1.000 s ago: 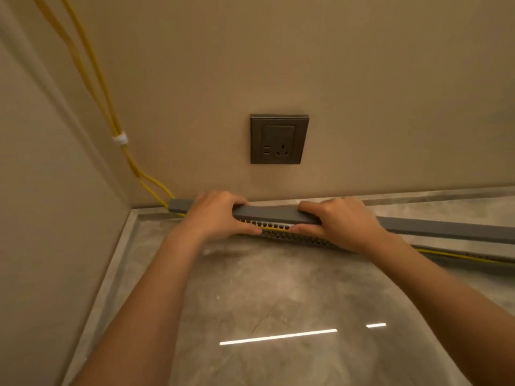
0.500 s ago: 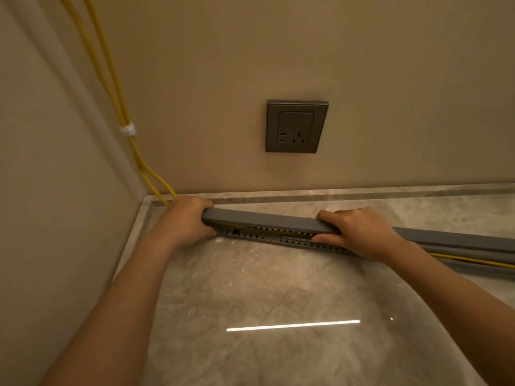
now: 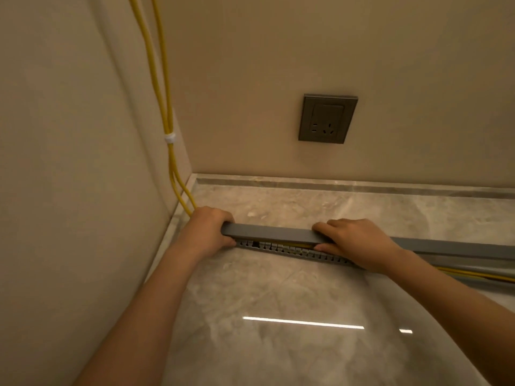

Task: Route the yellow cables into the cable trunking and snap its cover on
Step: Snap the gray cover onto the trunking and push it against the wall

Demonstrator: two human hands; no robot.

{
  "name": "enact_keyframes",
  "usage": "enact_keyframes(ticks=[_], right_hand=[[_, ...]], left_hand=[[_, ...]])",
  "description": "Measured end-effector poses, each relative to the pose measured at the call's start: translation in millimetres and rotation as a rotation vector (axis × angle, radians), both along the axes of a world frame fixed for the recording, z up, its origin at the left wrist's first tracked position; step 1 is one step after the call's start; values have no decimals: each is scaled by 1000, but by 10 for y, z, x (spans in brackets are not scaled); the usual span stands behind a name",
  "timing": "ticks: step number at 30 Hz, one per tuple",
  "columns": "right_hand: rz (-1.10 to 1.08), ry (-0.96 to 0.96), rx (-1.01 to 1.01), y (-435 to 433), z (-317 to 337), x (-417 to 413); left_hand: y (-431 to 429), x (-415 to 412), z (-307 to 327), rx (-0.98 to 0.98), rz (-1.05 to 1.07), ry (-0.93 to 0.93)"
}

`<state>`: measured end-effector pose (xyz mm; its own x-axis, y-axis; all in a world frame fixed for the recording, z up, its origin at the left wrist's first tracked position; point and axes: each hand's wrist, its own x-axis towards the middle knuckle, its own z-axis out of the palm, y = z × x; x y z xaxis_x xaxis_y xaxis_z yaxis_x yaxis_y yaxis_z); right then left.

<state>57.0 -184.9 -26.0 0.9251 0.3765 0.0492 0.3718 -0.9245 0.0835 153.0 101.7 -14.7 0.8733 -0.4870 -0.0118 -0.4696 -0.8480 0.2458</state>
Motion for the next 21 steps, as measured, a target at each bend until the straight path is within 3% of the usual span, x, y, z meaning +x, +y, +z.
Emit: enact_keyframes(ticks=[7,12,15,18,21], right_hand=[[27,-11,-62,88,148,-54],[44,-14,-28,114,256,-80],[34,2,-48,168,209,-87],[39,-27,-74,187,139,-85],[57,-56,-109,230,58,-74]], left_hand=[[144,-147,76,-56,50,54],[260,-304,15,-333,65,98],[301,-421,-30,-655,112,-11],[289,-556,-104,-884,328,-254],[295,-607,-225,-852,640,-267]])
